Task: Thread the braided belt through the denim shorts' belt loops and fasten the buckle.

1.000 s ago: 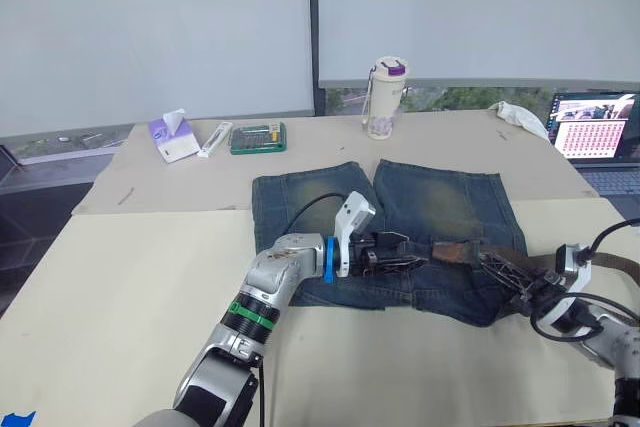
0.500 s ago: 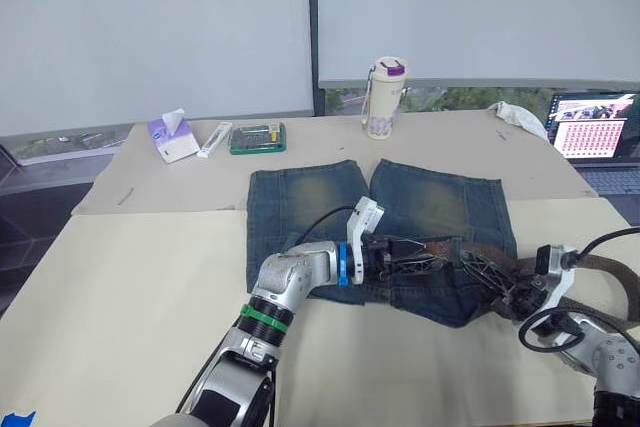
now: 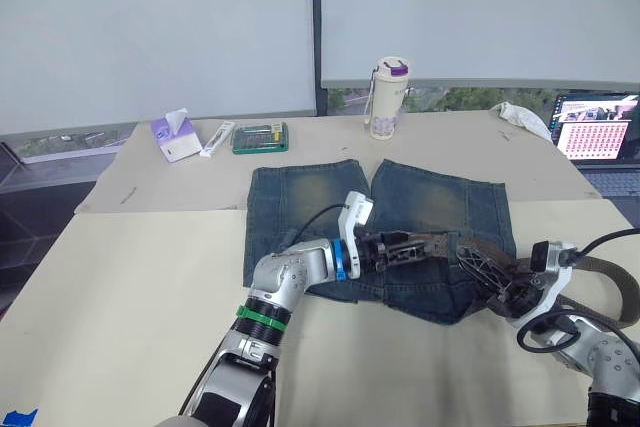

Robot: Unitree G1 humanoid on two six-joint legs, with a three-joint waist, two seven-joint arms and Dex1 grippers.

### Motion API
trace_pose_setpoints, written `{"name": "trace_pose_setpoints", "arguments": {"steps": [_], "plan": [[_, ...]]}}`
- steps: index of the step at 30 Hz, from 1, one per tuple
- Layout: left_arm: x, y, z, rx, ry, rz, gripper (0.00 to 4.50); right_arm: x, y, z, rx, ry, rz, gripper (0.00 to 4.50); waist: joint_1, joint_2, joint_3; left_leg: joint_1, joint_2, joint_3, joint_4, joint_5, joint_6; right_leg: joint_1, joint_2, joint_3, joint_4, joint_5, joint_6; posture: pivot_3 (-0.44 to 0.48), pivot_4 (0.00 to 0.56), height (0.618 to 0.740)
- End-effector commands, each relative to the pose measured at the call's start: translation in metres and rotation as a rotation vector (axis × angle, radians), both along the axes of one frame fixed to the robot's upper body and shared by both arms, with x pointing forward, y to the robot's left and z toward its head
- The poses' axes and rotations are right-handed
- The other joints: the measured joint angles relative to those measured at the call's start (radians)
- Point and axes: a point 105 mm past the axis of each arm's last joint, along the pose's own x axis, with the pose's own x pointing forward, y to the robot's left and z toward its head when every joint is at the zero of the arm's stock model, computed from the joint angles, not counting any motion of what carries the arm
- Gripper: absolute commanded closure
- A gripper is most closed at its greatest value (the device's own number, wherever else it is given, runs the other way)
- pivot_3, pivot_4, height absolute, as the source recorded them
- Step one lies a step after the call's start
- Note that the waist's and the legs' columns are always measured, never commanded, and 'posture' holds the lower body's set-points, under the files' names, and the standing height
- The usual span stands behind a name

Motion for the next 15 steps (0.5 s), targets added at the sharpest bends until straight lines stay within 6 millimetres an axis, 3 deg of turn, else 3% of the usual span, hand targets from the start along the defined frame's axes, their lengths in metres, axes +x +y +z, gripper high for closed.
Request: {"name": "trace_pose_setpoints", "arguments": {"steps": [1, 3, 7, 15], "plan": [[-0.007, -0.006, 0.016, -0.039, -0.059, -0.044, 0.71, 0.0, 0.004, 0.016, 0.007, -0.078, 0.007, 4.5, -0.001, 0.0, 0.0, 0.0, 0.0, 0.0, 0.0, 0.0, 0.0, 0.0, 0.0, 0.0, 0.0, 0.0, 0.0, 0.0, 0.15, 0.74], [-0.005, -0.007, 0.015, -0.039, -0.063, -0.028, 0.71, -0.001, 0.005, 0.015, -0.01, -0.075, 0.007, 4.5, -0.001, 0.0, 0.0, 0.0, 0.0, 0.0, 0.0, 0.0, 0.0, 0.0, 0.0, 0.0, 0.0, 0.0, 0.0, 0.0, 0.15, 0.74], [0.001, -0.005, 0.015, -0.048, -0.062, 0.009, 1.83, -0.003, 0.003, 0.011, -0.044, -0.063, -0.006, 4.5, 0.0, 0.0, 0.0, 0.0, 0.0, 0.0, 0.0, 0.0, 0.0, 0.0, 0.0, 0.0, 0.0, 0.0, 0.0, 0.0, 0.15, 0.74], [0.003, -0.005, 0.014, -0.055, -0.071, 0.021, 4.49, -0.002, -0.012, 0.008, -0.124, -0.063, -0.095, 1.69, 0.001, 0.0, 0.0, 0.0, 0.0, 0.0, 0.0, 0.0, 0.0, 0.0, 0.0, 0.0, 0.0, 0.0, 0.0, 0.0, 0.15, 0.74]]}}
